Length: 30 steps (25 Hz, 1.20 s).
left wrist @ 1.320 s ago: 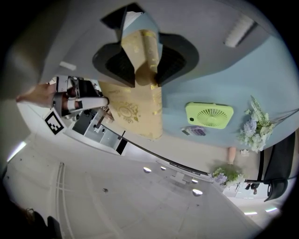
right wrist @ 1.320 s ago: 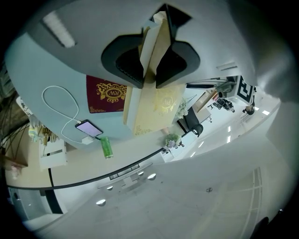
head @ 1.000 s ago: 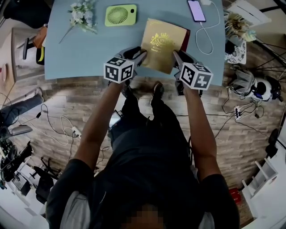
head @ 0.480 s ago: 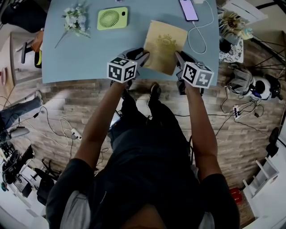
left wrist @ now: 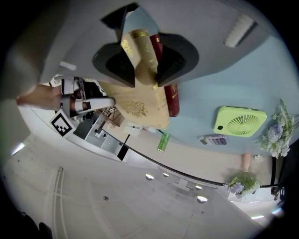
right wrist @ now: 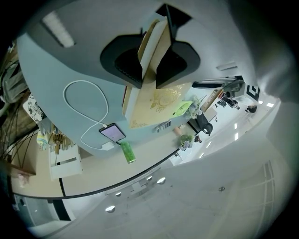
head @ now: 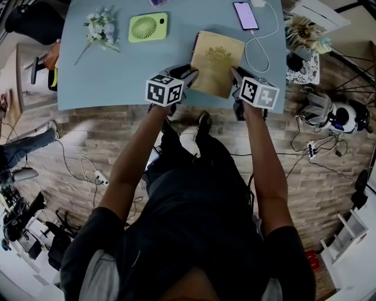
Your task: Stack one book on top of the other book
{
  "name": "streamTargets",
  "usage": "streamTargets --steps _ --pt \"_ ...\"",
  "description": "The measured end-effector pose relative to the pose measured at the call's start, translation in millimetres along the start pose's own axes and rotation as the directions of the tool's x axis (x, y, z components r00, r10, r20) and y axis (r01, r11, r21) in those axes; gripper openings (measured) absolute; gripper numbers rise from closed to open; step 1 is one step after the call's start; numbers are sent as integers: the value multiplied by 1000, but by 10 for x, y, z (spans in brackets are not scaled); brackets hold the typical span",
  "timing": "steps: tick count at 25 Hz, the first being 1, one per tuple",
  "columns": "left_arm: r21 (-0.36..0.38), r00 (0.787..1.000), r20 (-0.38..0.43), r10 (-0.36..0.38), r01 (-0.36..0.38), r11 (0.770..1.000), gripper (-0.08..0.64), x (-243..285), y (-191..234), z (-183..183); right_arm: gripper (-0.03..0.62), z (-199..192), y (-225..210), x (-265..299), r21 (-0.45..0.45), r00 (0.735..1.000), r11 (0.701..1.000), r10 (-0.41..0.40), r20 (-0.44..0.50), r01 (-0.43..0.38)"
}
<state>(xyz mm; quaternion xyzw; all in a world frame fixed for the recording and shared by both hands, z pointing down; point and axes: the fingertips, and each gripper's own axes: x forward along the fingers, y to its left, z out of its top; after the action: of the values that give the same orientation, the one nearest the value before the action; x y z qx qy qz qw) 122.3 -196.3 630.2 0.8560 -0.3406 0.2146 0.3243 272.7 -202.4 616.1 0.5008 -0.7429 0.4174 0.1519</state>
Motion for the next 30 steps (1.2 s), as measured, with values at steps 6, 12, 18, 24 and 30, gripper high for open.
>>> streamTargets --steps 6,12,18,24,30 --pt "-6 1000 -16 5 -5 1000 204 22 34 -25 86 14 16 75 -20 1000 1000 -1 -26 0" --pt "-2 1000 -13 -7 7 1000 202 41 25 21 92 37 -30 100 -95 998 995 -24 -61 18" --pt "27 999 36 -17 16 1000 202 -212 -35 279 92 175 -6 -63 -173 997 984 -52 -52 42" --pt "80 986 160 -41 29 996 202 -743 -143 793 92 792 505 -543 -239 991 970 71 118 -41" --pt "140 955 294 -45 4 990 195 -1451 -258 1220 92 1393 1416 -1292 -416 924 895 285 255 -161"
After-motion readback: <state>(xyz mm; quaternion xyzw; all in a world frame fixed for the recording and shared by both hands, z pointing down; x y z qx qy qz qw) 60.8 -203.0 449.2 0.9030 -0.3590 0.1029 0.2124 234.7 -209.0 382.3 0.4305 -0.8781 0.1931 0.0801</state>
